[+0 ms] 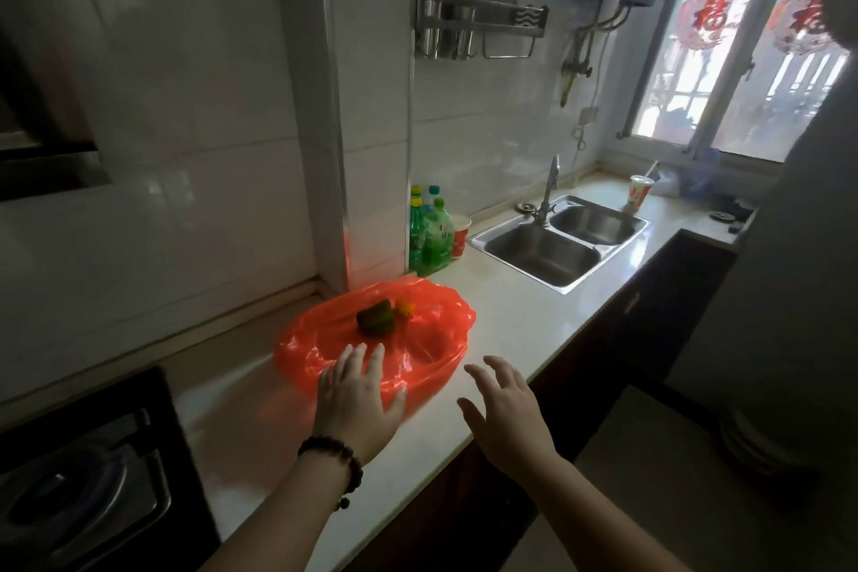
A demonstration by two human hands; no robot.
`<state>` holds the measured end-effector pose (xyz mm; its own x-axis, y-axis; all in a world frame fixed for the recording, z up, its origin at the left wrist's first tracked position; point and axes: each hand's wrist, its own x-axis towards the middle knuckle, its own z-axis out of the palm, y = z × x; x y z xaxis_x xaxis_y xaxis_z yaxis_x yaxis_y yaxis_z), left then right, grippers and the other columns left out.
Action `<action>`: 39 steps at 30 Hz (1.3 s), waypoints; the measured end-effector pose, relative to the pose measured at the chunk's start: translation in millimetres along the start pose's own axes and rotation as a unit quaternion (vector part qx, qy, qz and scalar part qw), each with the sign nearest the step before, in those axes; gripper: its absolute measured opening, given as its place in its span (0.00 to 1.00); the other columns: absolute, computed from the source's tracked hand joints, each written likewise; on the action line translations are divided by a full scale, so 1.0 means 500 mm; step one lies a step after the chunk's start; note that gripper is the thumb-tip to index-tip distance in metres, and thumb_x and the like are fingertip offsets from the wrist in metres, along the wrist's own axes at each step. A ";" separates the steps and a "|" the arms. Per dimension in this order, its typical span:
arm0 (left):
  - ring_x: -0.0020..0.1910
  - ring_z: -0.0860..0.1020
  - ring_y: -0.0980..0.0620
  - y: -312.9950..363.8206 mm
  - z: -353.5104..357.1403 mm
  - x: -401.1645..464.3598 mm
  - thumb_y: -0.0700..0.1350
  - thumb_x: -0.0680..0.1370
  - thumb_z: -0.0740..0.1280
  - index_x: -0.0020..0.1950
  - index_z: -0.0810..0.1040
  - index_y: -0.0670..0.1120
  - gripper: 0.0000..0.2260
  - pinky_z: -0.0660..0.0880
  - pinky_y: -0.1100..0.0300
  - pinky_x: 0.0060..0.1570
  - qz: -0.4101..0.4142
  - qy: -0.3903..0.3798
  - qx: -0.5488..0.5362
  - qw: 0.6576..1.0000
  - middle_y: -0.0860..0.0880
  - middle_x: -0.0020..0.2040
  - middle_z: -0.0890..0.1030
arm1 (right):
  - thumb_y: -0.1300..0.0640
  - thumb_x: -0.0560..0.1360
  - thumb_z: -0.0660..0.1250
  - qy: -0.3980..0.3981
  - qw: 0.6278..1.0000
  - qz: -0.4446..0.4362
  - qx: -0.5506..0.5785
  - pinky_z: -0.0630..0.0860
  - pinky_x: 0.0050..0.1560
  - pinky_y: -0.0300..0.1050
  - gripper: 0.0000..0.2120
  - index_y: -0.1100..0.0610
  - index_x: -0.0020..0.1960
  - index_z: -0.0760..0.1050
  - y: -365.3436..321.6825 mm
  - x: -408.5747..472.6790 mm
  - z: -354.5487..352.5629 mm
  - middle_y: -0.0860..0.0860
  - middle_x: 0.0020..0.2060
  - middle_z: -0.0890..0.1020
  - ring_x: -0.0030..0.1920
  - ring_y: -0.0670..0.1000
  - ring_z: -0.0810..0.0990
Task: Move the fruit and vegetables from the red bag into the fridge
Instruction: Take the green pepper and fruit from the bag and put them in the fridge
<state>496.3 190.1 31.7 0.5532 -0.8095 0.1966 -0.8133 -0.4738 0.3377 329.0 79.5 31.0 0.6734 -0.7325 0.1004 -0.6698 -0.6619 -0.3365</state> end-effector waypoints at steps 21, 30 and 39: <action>0.75 0.51 0.48 0.002 0.183 0.373 0.56 0.77 0.60 0.75 0.57 0.47 0.29 0.52 0.53 0.73 -0.123 0.045 -0.027 0.991 0.46 0.75 0.58 | 0.50 0.77 0.61 -0.102 0.987 -0.113 0.041 0.62 0.71 0.54 0.26 0.47 0.73 0.60 0.148 0.475 0.105 0.51 0.74 0.60 0.73 0.57 0.59; 0.57 0.71 0.47 -0.143 0.295 0.512 0.47 0.72 0.62 0.58 0.78 0.42 0.17 0.71 0.53 0.59 -0.081 0.095 -0.038 0.991 0.44 0.55 0.77 | 0.52 0.80 0.58 -0.119 0.961 -0.251 -0.008 0.59 0.73 0.54 0.21 0.49 0.72 0.61 0.073 0.682 0.211 0.53 0.72 0.64 0.73 0.58 0.61; 0.62 0.73 0.48 -0.210 0.374 0.549 0.51 0.69 0.64 0.62 0.76 0.49 0.21 0.71 0.50 0.61 -0.090 -0.025 0.049 0.994 0.50 0.60 0.77 | 0.51 0.76 0.62 -0.153 0.908 -0.376 -0.103 0.65 0.68 0.55 0.21 0.50 0.68 0.68 0.111 0.797 0.334 0.52 0.66 0.73 0.69 0.57 0.69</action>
<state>699.8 -47.4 -122.0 0.6841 -0.7232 0.0946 -0.7166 -0.6423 0.2720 612.6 -222.5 -103.9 0.9989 -0.0037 -0.0474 -0.0082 -0.9955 -0.0946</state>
